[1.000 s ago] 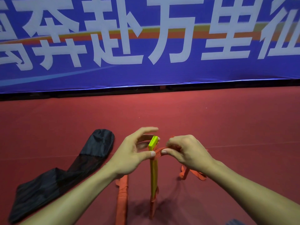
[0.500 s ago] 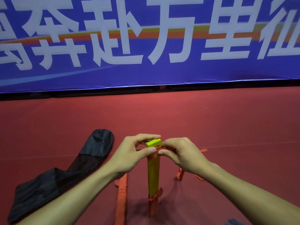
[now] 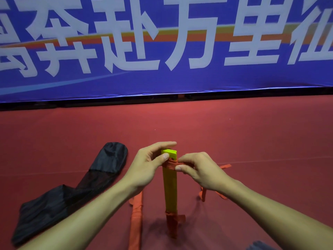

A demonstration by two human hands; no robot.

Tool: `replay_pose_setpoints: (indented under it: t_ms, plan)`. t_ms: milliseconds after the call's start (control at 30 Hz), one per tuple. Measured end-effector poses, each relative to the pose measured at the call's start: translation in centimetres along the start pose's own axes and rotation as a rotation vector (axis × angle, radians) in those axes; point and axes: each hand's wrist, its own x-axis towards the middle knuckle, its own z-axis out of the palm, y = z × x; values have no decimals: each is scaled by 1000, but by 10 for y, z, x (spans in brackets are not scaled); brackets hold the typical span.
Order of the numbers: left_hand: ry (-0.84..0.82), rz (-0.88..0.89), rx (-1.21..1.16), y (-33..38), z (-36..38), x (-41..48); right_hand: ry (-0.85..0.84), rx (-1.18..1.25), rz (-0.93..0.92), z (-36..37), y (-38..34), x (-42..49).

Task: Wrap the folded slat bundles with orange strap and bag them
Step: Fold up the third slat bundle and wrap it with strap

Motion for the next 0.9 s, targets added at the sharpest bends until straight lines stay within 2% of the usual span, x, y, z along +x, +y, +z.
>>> replay_pose_setpoints:
  t_ms: [100, 167, 267, 367, 500, 700, 900]
  plan:
    - [-77, 50, 88, -6, 0, -1, 34, -18, -4, -1, 2, 0]
    - [-152, 94, 260, -14, 1, -4, 62, -12, 3, -1, 4, -1]
    - [-97, 92, 403, -25, 7, -7, 92, -9, 25, 2, 3, 0]
    - [19, 98, 345, -29, 12, -6, 105, 0, 47, 8, 1, 1]
    - [79, 94, 313, -31, 14, -4, 106, 27, 54, 11, -6, 2]
    - [81, 145, 343, -33, 16, -3, 81, 63, 57, 11, -10, 4]
    - [-22, 10, 91, -24, 8, -4, 79, 15, 71, -8, -13, 2]
